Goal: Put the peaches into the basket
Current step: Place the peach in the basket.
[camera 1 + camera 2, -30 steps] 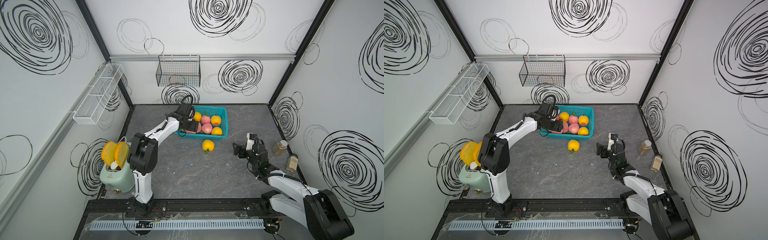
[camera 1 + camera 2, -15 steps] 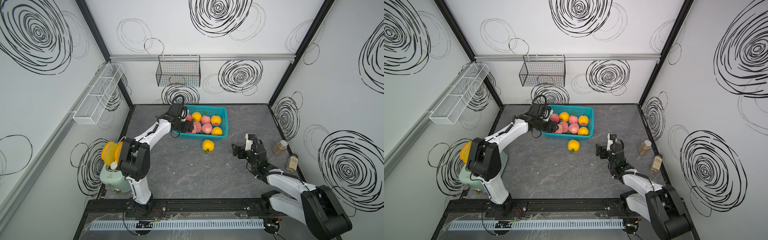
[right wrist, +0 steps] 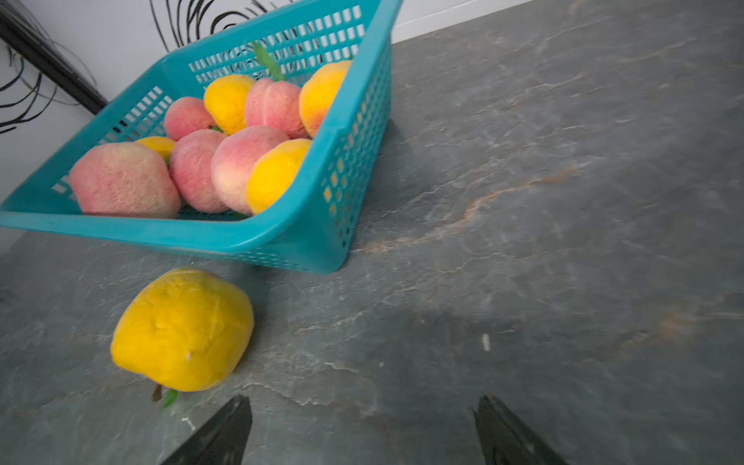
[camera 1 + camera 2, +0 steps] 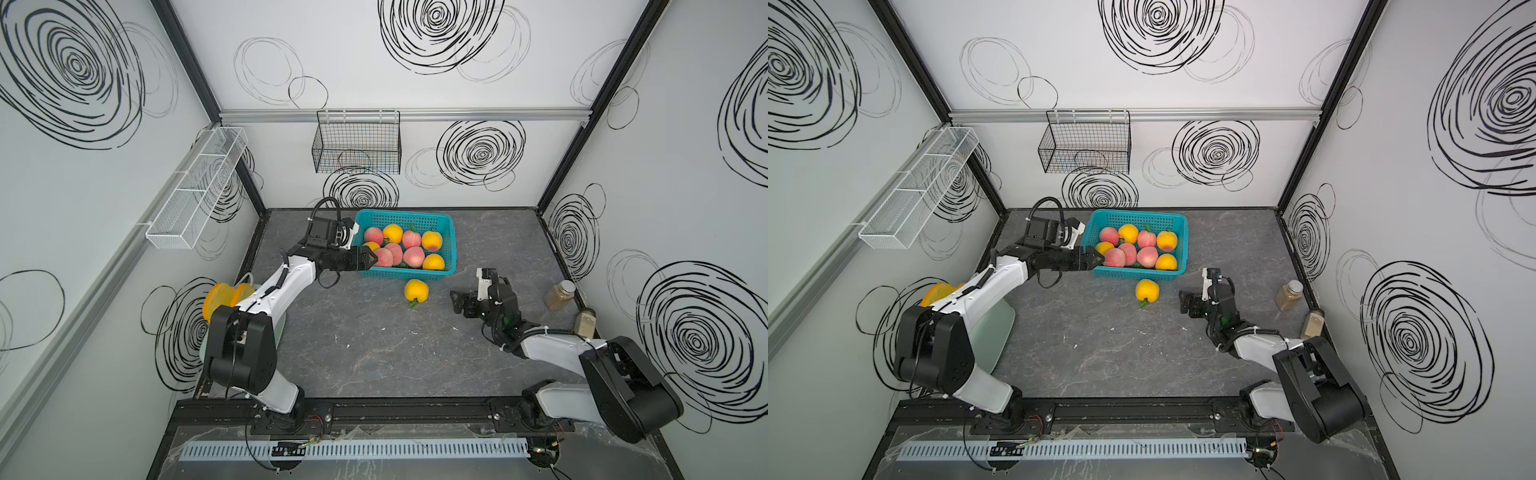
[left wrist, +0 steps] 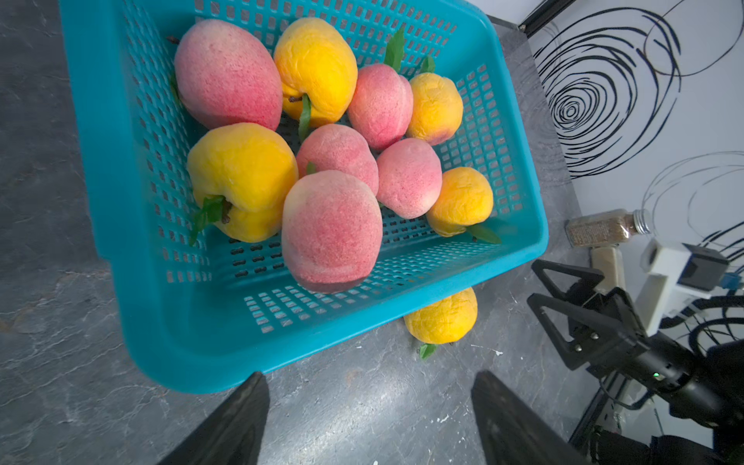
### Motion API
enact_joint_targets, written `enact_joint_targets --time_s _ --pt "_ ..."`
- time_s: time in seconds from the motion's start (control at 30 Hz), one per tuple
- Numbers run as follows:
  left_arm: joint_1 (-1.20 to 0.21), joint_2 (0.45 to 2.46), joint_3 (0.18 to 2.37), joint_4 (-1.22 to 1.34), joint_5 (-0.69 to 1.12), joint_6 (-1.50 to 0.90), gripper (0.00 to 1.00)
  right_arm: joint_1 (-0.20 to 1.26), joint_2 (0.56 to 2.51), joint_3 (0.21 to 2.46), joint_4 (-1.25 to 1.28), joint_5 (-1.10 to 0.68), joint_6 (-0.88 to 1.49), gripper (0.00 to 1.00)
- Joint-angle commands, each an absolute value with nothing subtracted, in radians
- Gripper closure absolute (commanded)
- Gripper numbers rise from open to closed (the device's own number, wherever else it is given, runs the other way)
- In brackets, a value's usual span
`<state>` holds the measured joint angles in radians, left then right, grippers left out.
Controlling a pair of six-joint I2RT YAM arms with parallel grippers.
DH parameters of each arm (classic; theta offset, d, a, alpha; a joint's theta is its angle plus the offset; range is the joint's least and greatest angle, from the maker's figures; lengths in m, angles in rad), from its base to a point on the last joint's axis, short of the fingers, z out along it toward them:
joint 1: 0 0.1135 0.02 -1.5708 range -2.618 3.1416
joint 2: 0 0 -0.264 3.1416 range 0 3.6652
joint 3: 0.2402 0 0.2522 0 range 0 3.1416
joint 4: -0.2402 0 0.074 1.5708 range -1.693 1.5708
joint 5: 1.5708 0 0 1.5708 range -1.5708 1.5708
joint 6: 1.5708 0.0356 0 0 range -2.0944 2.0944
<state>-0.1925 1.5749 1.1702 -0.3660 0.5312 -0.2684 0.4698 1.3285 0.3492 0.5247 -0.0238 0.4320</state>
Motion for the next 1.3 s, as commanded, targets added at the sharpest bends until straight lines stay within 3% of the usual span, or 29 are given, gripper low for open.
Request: enact_joint_targets --time_s 0.0,0.47,1.27 --pt "-0.174 1.538 1.127 -0.278 0.611 -0.300 0.17 0.576 1.358 0.421 0.519 0.011 0.473 0.09" --pt "-0.168 1.484 1.110 -0.276 0.595 -0.293 0.17 0.679 1.526 0.625 0.464 0.027 0.558 0.09" --pt "-0.166 1.473 1.085 -0.253 0.647 -0.311 0.17 0.717 1.643 0.688 0.489 0.030 0.626 0.09"
